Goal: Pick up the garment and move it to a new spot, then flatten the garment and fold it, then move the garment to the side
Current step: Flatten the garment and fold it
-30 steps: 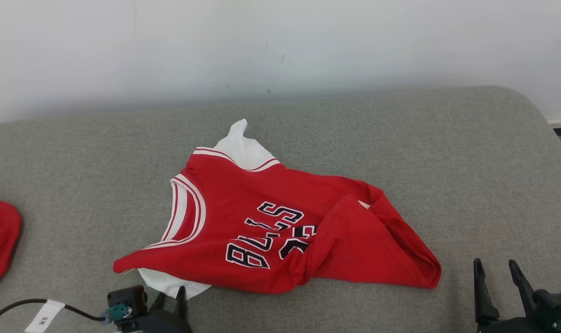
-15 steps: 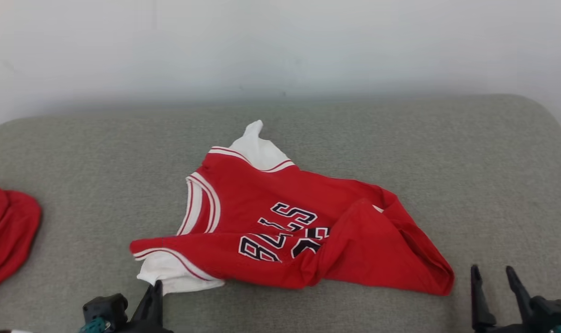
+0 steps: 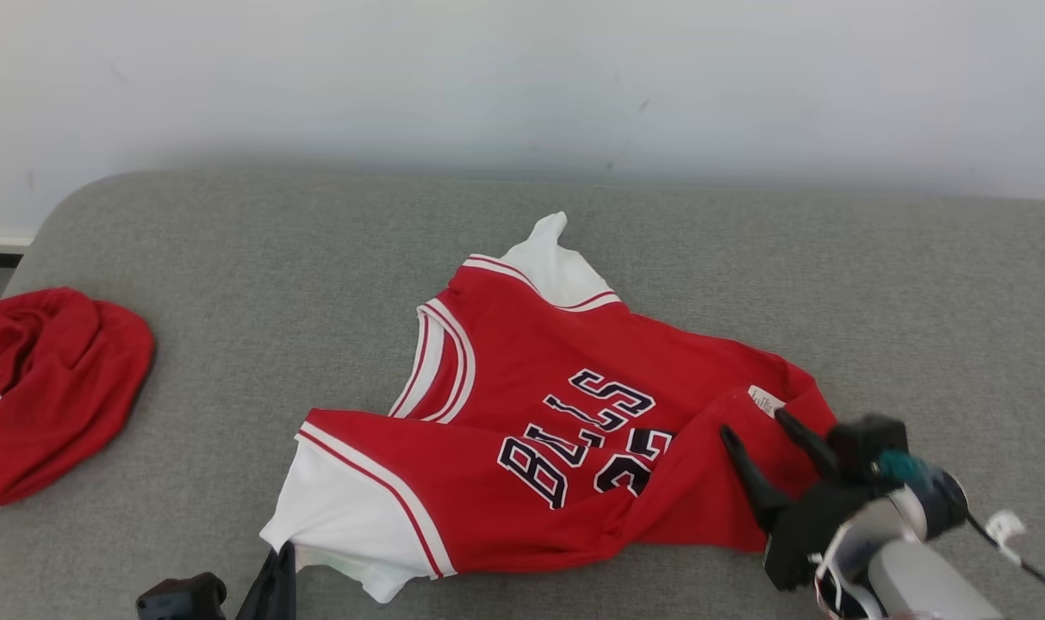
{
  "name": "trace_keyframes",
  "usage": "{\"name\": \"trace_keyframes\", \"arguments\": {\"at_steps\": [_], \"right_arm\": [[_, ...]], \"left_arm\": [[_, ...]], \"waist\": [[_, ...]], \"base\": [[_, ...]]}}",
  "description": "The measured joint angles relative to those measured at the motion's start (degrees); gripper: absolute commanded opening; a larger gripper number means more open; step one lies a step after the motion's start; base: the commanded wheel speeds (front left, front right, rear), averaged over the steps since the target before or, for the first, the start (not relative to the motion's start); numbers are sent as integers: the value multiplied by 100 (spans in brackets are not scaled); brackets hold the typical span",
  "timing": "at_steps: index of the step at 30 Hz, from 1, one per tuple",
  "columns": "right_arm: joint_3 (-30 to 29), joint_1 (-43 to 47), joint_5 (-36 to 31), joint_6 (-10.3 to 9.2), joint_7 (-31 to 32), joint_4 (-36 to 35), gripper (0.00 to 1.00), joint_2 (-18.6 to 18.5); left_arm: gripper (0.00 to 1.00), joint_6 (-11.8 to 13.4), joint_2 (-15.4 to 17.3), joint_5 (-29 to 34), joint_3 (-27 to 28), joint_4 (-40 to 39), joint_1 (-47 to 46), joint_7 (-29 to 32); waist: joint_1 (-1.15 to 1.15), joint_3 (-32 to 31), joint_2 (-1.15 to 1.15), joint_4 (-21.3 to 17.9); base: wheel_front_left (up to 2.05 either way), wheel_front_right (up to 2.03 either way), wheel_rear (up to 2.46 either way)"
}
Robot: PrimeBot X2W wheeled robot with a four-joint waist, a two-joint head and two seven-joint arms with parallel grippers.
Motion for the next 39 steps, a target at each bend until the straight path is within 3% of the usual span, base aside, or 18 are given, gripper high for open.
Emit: {"name": "trace_keyframes", "arguments": {"at_steps": [3,6,10,16,17,19,20,23,33,39], "right_arm": [[678,-683,456,0,844,176,100,-231],[996,-1052,669,0,1529,272,100,-421],[1178,-1376,724,0,2172,408,100,-620],[1237,-1564,890,0,2741,492,100,-599],[1252,-1564,942,0,2832,471,81,-589],[1257,-1562,1046,0,3072,441,11,-564],[1268,-1553,1105,0,3182,408,0,-560],[1279,-1517,1200,0,3305,186,0,-599],[895,-1223,1243,0,2570,-984,0,-1093],[455,-1104,1359,0,2019,-1690,0,-1383]], "left_arm": [[0,-8,-2,-4,-16,13,-15,-11],[0,-49,-4,-4,-29,65,-53,-44],[0,-58,-33,-4,-47,114,-130,-57],[0,-71,-60,-9,-47,177,-141,-102],[0,-68,-63,-14,-45,180,-141,-107],[0,-68,-62,-32,-38,193,-141,-108],[0,-68,-60,-43,-35,199,-141,-108],[0,-68,-59,-53,-23,198,-159,-108],[0,-258,-100,-281,310,-86,-370,-424],[0,-613,-170,-805,643,-553,-678,-536]], "waist": [[0,63,0,113],[0,104,0,184],[0,148,0,262],[0,191,0,318],[0,197,0,319],[0,206,0,309],[0,210,0,303],[0,216,0,277],[0,150,0,161],[0,24,0,115]], "base": [[0,0,0],[0,0,0],[0,0,0],[0,0,0],[0,0,0],[0,0,0],[0,0,0],[0,0,0],[0,0,0],[0,0,0]]}}
